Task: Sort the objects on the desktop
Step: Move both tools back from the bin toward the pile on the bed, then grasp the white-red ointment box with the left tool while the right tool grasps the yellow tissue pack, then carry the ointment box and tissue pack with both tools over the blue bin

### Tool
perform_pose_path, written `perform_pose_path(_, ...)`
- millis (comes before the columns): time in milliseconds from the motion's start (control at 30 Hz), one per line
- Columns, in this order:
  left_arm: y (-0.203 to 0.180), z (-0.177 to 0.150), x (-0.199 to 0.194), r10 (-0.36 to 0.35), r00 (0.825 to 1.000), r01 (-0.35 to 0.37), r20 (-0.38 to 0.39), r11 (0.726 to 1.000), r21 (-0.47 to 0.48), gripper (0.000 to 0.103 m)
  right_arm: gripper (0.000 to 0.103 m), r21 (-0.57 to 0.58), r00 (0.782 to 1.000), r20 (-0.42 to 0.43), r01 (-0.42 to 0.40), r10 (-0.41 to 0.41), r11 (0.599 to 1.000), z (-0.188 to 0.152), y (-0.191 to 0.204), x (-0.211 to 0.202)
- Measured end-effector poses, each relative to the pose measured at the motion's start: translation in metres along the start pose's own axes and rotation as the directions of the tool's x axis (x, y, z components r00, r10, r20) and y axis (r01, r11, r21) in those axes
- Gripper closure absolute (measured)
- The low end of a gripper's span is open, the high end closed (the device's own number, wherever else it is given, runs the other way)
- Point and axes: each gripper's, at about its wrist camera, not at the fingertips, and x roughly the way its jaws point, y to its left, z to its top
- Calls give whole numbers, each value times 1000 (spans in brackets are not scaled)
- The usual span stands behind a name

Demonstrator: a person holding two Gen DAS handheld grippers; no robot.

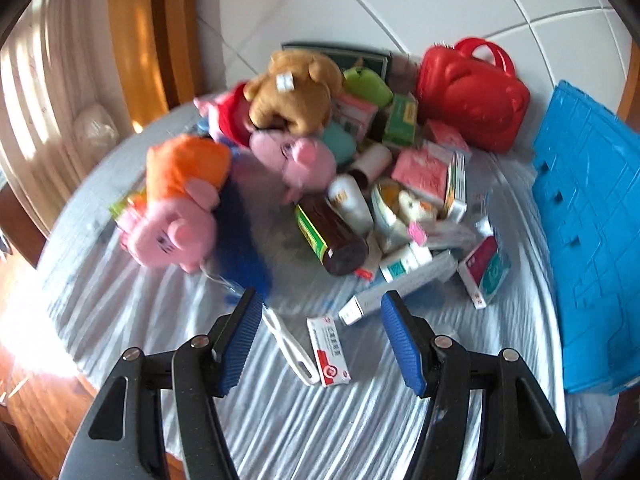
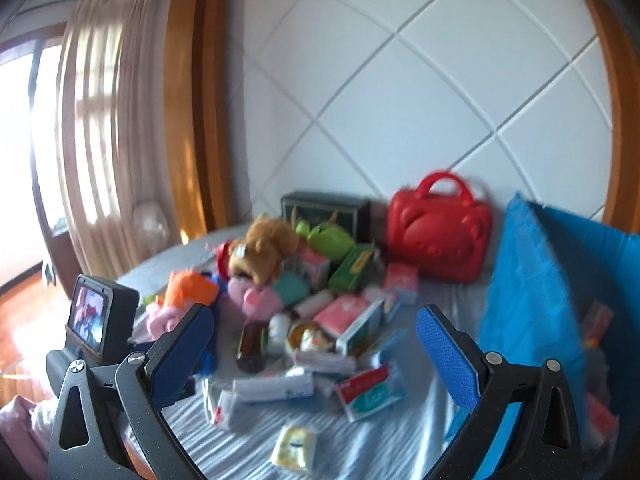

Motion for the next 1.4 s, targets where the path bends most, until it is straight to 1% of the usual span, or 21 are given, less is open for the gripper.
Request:
perform_pose_path(67,-4,-12,22,-20,999,20,-38,1000,10,42,0,4,997,-74,5,-5,1000,-21,8,22)
perform_pose_path(133,-6,-24,43,-33,997,34,-69,999,17,42,0,16,993,-117,19,-17,1000,-36,5,34)
perform_pose_path(300,-13,-42,76,-47,990,53,-131,998,43,42,0,54,965,-257,65,-49,996,-78,-4,65)
perform_pose_path(333,-14,-45,82,-44,989,51,-140,998,46,42,0,57,954,-294,76,-56,995,-86,-5,74)
perform_pose_path(367,-14,-48,88,-37,988,44,-150,998,47,47,0,57,940,-333,95,-71,994,-95,-7,82)
perform_pose_path(400,-13,-50,92,-40,987,47,-158,998,41,56,0,60,929,-361,107,-78,992,-103,-9,90)
perform_pose_path(433,-12,-52,99,-50,983,57,-176,998,36,60,0,66,922,-381,106,-73,992,-109,-10,97)
perform_pose_path(467,-12,-54,103,-59,980,67,-190,997,34,73,0,70,913,-401,109,-72,992,-115,-10,101)
perform_pose_path(567,-13,-57,102,-68,979,78,-193,996,45,76,0,64,884,-462,111,-69,992,-131,-9,115)
perform_pose_path(733,-13,-60,79,-85,982,96,-166,994,55,77,0,79,831,-556,63,-8,995,-151,1,144)
perform_pose_path(767,-12,-59,74,-85,984,96,-157,993,64,77,0,80,815,-579,55,2,995,-156,5,152)
perform_pose_path(900,-8,-60,62,-80,987,92,-142,993,80,78,11,61,772,-636,39,9,997,-170,15,176)
perform_pose_path(967,-6,-60,58,-76,988,87,-133,993,80,78,35,42,755,-656,43,-5,998,-175,17,181)
perform_pose_path(1000,-5,-59,54,-72,990,83,-124,993,83,78,52,11,762,-646,58,-37,998,-174,18,179)
perform_pose_path(1033,-6,-57,53,-70,991,80,-115,993,86,78,59,6,768,-639,53,-37,999,-171,18,176)
perform_pose_path(1067,-5,-54,48,-69,993,78,-100,993,87,78,62,24,779,-627,47,-22,999,-165,16,170)
perform_pose_path(1100,-5,-51,42,-75,994,82,-83,993,87,78,63,34,793,-609,44,-14,998,-158,14,163)
perform_pose_path(1133,-5,-48,35,-76,995,82,-62,993,89,78,63,39,815,-579,38,-9,999,-147,13,153)
perform_pose_path(1233,-13,-30,10,-89,996,86,27,990,110,78,63,42,900,-436,26,-5,999,-99,8,110)
perform_pose_path(1333,-26,-11,-17,-110,987,93,119,985,143,78,63,29,957,-286,46,-36,999,-55,2,67)
perform_pose_path(1400,-40,3,-39,-139,974,108,177,979,173,78,63,24,977,-204,74,-67,997,-32,-5,46)
